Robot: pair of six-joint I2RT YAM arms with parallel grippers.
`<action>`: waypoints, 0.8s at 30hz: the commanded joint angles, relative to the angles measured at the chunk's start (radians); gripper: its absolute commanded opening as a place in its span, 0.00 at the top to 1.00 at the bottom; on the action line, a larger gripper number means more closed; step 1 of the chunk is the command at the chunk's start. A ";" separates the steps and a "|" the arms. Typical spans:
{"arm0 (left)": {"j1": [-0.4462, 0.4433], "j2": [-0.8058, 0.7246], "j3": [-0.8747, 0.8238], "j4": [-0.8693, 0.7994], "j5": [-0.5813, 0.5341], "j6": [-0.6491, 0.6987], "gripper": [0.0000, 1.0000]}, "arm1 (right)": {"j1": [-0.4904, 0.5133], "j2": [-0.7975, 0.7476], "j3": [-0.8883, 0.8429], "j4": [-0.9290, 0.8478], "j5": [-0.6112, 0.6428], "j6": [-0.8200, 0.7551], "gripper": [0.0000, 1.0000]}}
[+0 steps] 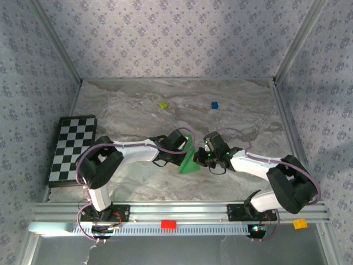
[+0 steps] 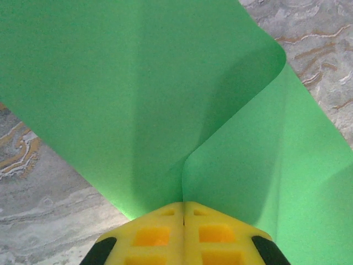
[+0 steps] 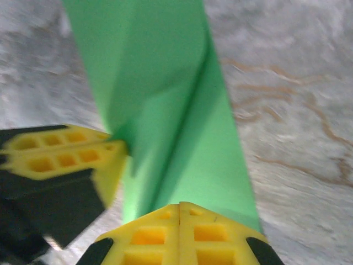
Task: Fold a paper plane with a square sheet of paper (pick it up from the middle)
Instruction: Fold the triangle a second time at the center of the table.
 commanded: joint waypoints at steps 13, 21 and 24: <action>0.006 0.027 -0.016 0.007 -0.009 -0.002 1.00 | 0.009 0.155 -0.017 0.345 -0.119 0.140 1.00; 0.006 0.034 -0.010 0.002 -0.009 0.001 1.00 | 0.008 0.203 -0.023 0.373 -0.130 0.147 1.00; 0.006 0.034 -0.011 0.002 -0.009 0.002 1.00 | 0.005 0.218 -0.037 0.373 -0.121 0.145 1.00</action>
